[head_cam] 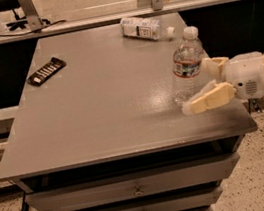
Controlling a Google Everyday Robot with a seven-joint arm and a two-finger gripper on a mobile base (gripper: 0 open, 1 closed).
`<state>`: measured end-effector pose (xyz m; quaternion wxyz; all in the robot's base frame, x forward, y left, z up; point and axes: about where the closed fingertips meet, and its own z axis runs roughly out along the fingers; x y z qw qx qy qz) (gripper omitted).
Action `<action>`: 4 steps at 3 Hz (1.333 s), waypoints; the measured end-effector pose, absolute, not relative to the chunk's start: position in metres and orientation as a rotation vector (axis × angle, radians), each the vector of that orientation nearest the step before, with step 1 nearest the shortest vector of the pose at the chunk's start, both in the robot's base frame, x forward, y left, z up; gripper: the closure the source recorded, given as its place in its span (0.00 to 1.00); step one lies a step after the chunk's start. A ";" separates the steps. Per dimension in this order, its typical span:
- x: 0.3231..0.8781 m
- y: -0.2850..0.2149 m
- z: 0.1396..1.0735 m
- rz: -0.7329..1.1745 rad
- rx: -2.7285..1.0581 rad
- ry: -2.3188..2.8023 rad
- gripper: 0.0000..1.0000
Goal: Knock water bottle over
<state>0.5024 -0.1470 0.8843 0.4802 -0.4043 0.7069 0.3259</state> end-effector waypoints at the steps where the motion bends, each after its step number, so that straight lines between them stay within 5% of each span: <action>1: 0.508 -0.112 0.881 0.902 -0.944 1.636 0.16; 2: 0.517 -0.086 0.885 0.934 -0.948 1.555 0.48; 4: 0.533 -0.073 0.910 0.858 -1.132 1.547 0.95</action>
Offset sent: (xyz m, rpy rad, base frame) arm 0.0227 0.0744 -0.0003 0.2149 -0.0880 0.0824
